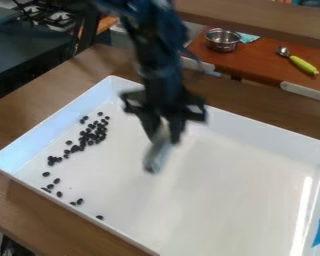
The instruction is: Sweep into pile
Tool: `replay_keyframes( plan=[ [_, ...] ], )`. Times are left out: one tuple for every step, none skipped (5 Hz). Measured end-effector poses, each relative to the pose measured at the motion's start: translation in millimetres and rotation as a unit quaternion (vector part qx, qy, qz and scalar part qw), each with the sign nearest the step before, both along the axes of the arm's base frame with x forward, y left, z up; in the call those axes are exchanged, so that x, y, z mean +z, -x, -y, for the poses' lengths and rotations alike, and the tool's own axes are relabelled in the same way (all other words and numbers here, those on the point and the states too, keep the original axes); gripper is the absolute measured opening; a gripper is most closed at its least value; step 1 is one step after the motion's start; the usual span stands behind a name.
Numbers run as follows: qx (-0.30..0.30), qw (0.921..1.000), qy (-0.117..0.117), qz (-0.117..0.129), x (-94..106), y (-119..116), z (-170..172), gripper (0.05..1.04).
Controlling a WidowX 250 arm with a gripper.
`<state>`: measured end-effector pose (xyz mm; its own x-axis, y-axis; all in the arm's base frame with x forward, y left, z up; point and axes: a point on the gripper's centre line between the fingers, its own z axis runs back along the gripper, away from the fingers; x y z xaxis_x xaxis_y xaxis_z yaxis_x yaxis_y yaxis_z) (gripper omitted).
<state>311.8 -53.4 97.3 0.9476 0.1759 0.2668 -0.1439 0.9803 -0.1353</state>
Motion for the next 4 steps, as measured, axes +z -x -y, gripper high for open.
replay_keyframes(
  plan=[
    [-0.016,0.9996,-0.023,-0.007,-19.9,-0.2,14.3,0.375],
    [-0.048,0.9978,-0.038,-0.025,-41.8,20.1,10.5,0.375],
    [-0.075,0.996,-0.049,-0.011,-44.7,33.0,0.6,0.375],
    [-0.078,0.9958,-0.049,-0.005,-42.9,40.4,-16.9,0.375]
  ],
)
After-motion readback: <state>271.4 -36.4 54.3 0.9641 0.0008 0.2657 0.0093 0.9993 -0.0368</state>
